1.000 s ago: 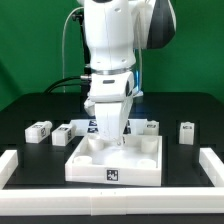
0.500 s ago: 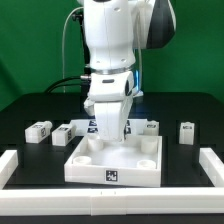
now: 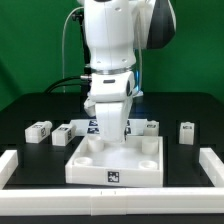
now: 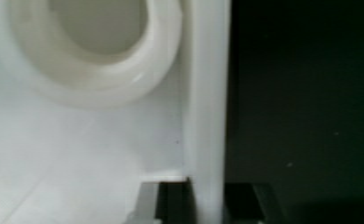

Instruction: Assemble one leg

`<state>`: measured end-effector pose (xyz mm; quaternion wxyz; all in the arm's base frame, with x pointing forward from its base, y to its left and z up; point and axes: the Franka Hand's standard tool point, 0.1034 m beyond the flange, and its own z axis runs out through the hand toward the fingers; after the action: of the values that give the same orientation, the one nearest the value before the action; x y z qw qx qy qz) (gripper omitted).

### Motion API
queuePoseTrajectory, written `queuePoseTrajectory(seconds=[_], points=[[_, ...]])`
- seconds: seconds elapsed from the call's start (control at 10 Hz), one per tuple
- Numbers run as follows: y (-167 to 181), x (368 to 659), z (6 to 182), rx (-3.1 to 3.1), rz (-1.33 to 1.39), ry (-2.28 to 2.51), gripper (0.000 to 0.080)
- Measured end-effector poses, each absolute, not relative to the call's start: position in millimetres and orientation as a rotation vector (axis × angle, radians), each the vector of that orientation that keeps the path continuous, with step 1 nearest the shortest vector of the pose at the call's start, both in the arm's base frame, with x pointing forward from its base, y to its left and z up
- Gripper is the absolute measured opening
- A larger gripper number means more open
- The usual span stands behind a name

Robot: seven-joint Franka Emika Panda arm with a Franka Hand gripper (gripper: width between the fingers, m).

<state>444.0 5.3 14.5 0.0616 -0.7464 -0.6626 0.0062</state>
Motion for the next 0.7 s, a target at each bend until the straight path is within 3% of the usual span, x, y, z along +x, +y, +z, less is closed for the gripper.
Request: queuePoseTrajectory(seconds=[0.7], points=[[55.4, 473.9, 15.1, -2.180, -0.041, -2.125, 0.0063]])
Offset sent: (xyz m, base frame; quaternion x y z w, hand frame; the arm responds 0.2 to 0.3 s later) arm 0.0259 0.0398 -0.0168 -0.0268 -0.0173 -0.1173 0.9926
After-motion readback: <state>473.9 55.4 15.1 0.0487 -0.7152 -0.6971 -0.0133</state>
